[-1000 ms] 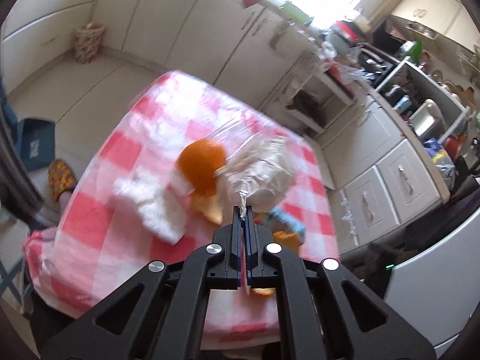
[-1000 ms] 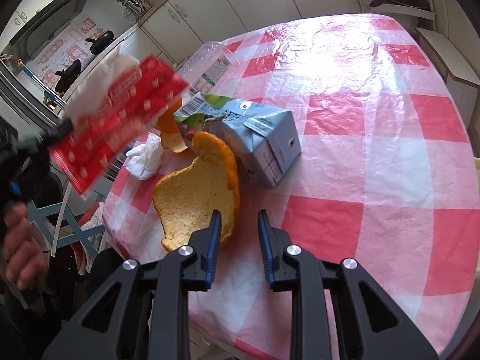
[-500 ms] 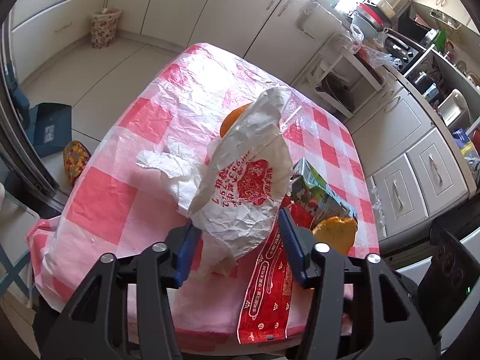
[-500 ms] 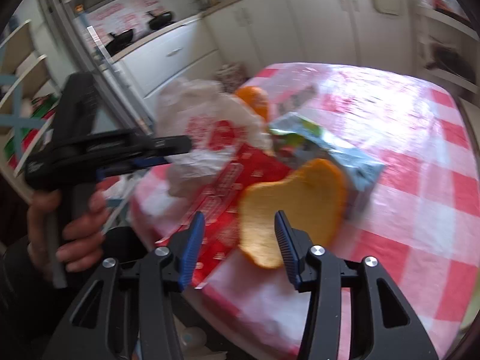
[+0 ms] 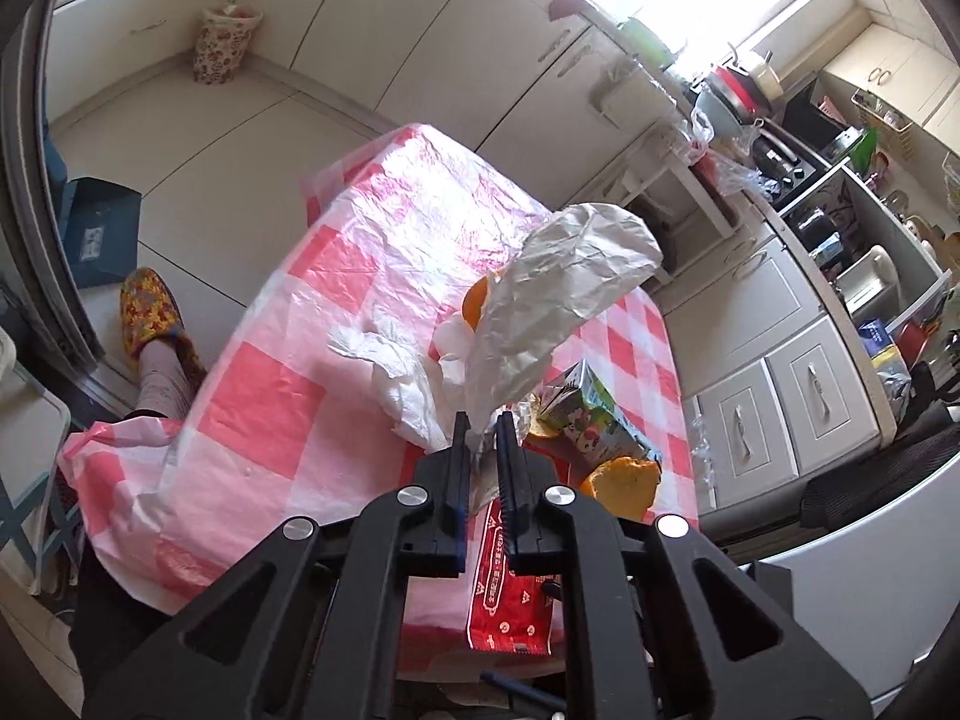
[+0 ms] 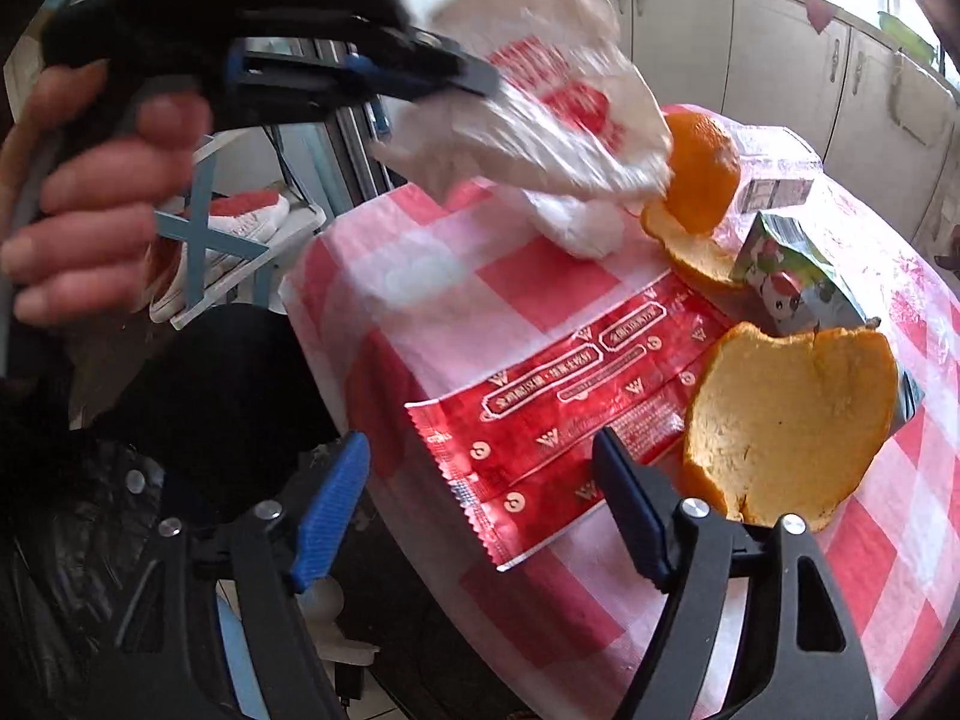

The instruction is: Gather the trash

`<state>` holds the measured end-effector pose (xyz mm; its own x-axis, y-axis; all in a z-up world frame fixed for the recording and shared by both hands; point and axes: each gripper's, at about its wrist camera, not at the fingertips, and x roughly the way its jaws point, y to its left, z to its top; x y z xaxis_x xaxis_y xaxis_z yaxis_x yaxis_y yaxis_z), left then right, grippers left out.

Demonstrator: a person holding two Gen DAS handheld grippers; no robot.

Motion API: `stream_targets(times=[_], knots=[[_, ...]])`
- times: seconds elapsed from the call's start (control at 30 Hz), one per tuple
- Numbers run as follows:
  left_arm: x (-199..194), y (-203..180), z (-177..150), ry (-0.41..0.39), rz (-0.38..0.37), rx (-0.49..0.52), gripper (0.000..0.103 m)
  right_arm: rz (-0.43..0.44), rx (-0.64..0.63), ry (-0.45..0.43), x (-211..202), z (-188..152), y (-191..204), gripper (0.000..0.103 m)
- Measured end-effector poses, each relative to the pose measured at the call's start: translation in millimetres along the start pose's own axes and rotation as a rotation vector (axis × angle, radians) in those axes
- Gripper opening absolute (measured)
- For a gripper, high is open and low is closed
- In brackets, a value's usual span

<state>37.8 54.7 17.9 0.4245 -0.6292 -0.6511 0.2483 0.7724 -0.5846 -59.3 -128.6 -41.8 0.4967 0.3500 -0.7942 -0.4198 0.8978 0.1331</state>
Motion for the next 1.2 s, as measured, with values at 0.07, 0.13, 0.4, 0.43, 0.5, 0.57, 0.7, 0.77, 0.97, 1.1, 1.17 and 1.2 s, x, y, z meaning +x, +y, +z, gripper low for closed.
stream_targets(times=[0.07,0.13,0.4,0.43,0.5,0.57,0.7,0.77,0.97,1.1,1.17,1.2], knots=[[-7,4,-2,-0.007,-0.003,-0.002,0.008,0.002,0.023,0.005,0,-2,-6,0.053],[-14,8,-4,-0.010,-0.007,-0.011,0.008,0.006,0.033,0.006,-3,-5,-11,0.041],[-31,16,-14,-0.017,-0.015,-0.033,0.008,0.025,0.011,0.013,-13,-8,-3,0.009],[-32,17,-14,-0.018,-0.016,-0.032,0.008,0.031,0.009,0.017,-13,-9,-2,0.009],[-35,17,-14,-0.020,-0.014,-0.031,0.008,0.048,-0.009,0.018,-15,-11,0,0.009],[-37,17,-15,-0.022,-0.013,-0.030,0.008,0.053,-0.024,0.019,-13,-12,6,0.019],[-38,17,-15,-0.022,-0.014,-0.031,0.008,-0.014,-0.059,-0.031,-18,-14,8,0.062],[-38,18,-15,-0.020,-0.012,-0.030,0.008,-0.036,-0.055,-0.028,-15,-14,6,0.062],[-38,14,-18,-0.014,-0.011,-0.024,0.008,-0.012,-0.024,-0.010,-15,-12,-5,0.024],[-39,10,-17,-0.014,-0.014,-0.018,0.008,0.025,-0.008,-0.026,-23,-11,-8,0.004],[-41,5,-17,-0.016,-0.016,-0.014,0.008,0.076,0.031,-0.064,-34,-9,-14,0.004],[-42,3,-17,-0.018,-0.016,-0.010,0.008,0.103,0.058,-0.090,-42,-8,-20,0.004]])
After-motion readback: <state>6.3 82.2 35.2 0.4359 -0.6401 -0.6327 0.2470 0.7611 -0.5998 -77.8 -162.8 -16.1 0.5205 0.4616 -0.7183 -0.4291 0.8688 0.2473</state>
